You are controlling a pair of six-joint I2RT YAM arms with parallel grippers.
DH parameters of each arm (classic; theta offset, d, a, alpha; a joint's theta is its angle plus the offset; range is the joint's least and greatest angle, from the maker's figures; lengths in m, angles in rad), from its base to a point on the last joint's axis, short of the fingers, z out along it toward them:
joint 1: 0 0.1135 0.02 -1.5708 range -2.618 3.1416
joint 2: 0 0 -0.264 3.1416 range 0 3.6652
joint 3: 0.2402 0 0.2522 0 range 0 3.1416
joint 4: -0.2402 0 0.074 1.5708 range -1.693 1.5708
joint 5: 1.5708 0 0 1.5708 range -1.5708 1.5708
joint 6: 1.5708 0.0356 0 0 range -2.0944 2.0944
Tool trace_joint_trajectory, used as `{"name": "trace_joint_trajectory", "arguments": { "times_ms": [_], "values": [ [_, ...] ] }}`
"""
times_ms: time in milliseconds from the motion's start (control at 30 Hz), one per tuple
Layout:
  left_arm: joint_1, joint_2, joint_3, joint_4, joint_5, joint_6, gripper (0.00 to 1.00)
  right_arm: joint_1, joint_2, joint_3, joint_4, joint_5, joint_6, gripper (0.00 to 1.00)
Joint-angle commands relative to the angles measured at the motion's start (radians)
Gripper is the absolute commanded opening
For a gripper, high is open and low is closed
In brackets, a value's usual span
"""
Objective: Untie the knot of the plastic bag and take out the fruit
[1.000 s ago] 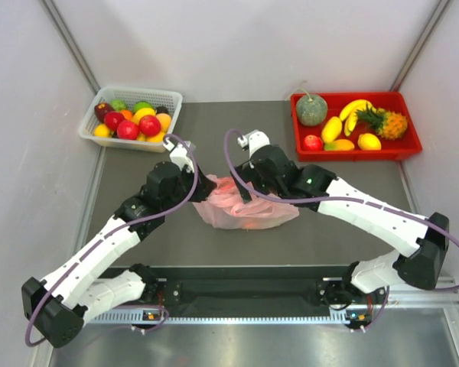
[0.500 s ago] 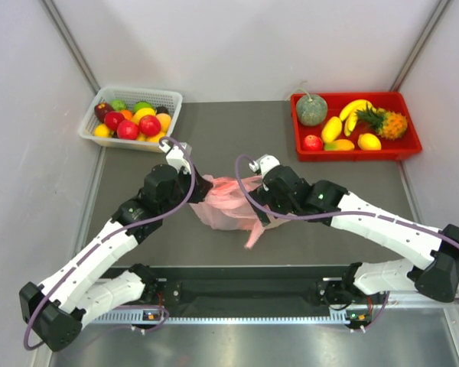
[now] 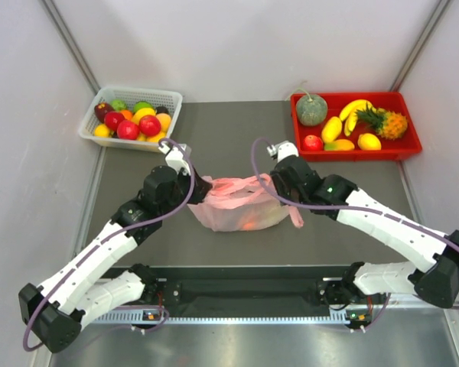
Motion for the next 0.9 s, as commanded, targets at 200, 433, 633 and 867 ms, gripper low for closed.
{"name": "trace_joint_trajectory", "arguments": {
  "times_ms": [200, 433, 633, 867],
  "values": [
    [0.006, 0.026, 0.006, 0.087, -0.057, 0.061, 0.00, -0.137, -0.083, 0.036, 0.167, -0.105, 0.005, 0.00],
    [0.055, 0.139, 0.104, 0.292, -0.143, 0.124, 0.00, -0.232, 0.015, 0.159, 0.264, -0.105, -0.024, 0.00],
    [0.066, 0.130, 0.028, 0.541, -0.246, 0.150, 0.00, -0.245, 0.104, 0.237, 0.322, -0.105, -0.087, 0.00],
    [0.064, -0.008, -0.308, 0.566, -0.152, -0.021, 0.00, -0.245, 0.087, 0.035, 0.423, -0.162, -0.102, 0.00]
  ]
}}
